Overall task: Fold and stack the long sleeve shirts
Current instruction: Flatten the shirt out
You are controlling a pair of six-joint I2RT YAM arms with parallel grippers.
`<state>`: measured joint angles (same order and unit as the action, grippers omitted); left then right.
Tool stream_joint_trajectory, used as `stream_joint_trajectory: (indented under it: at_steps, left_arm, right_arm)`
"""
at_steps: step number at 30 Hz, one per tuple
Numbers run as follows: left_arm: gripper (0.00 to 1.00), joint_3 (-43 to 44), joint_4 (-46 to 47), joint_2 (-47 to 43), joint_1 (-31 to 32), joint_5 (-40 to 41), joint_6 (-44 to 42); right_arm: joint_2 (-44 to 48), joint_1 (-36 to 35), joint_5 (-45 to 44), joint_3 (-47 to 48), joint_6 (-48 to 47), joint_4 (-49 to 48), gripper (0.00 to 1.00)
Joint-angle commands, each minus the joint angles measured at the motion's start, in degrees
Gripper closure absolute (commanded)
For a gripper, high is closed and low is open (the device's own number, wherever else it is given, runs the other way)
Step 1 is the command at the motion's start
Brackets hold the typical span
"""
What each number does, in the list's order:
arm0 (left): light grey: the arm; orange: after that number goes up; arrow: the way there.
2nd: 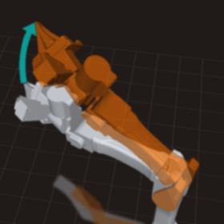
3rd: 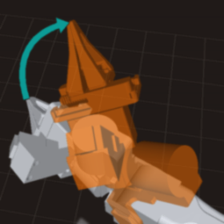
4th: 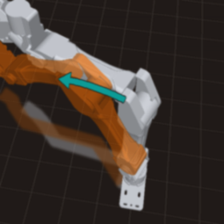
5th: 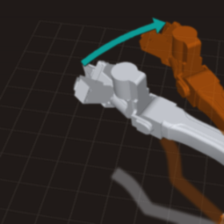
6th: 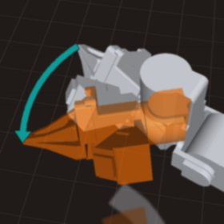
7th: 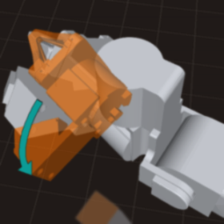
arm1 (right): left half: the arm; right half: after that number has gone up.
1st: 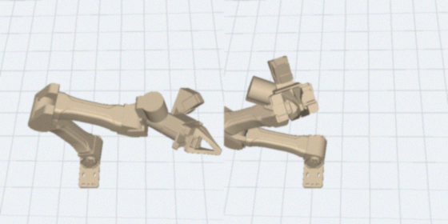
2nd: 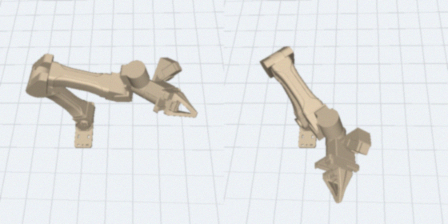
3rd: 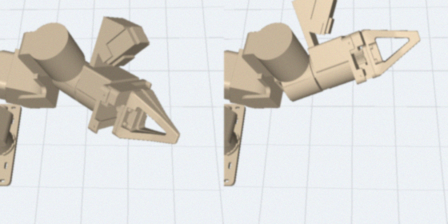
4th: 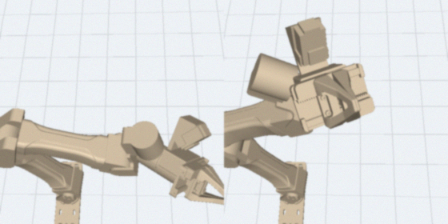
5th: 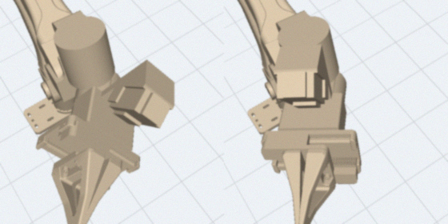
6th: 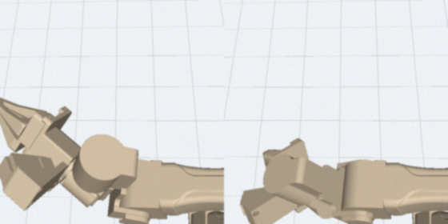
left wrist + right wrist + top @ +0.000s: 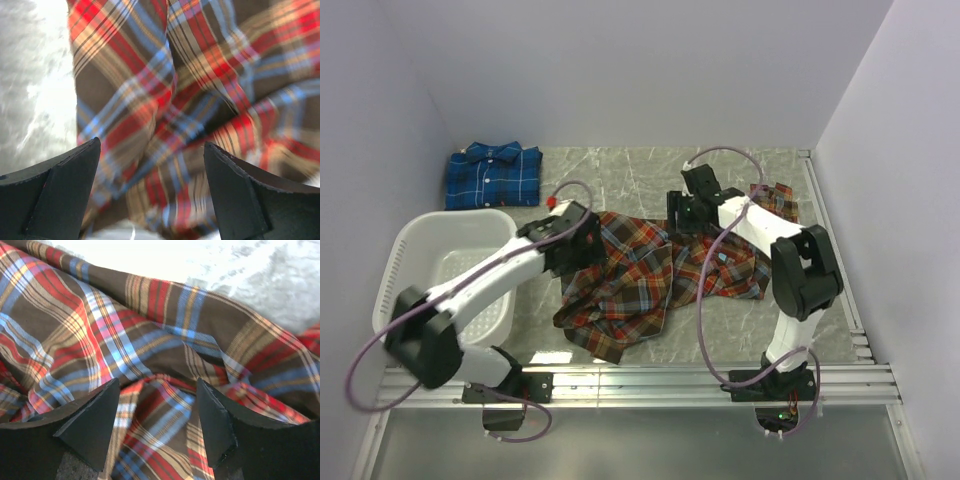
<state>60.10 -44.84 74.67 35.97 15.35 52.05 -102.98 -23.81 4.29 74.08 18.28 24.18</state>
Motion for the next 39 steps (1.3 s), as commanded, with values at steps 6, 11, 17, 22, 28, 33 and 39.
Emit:
stream_joint_trajectory:
  at_steps: [6, 11, 17, 22, 28, 33, 39]
  left_arm:
    - [0.11, 7.31, 6.17, 17.25, -0.37, 6.17, -7.31]
    - [0.23, 5.65, 6.43, 22.35, -0.46, 9.60, -7.49]
    - [0.47, 3.19, 6.96, 23.68, -1.16, 12.58, -6.26]
    - [0.74, 3.45, 6.08, 22.10, -3.35, 14.09, -6.87]
    - [0.77, 6.26, 3.27, 15.25, -7.57, 17.34, -8.28]
    - [0.76, 3.02, 1.51, 11.11, -13.19, 17.52, -7.49]
    - [0.49, 0.46, 3.61, 2.51, -13.55, 18.75, -6.00]
  right_arm:
    - [-8.46, 0.70, -0.60, 7.91, 1.75, 0.95, 0.30]
    - [-12.07, 2.10, -1.74, 8.97, 3.51, 1.48, 0.31]
    - [-13.13, 7.02, -2.19, 7.57, 6.14, 2.01, 0.32]
    - [-13.12, 11.06, 0.97, 6.42, 7.99, 1.92, 0.33]
    - [-13.04, 11.60, -2.95, 8.53, 10.63, 4.90, 0.33]
    - [-9.44, 15.37, -7.55, 5.99, 11.51, 5.27, 0.33]
    - [3.19, 13.62, -11.15, 1.16, 9.14, 1.93, 0.33]
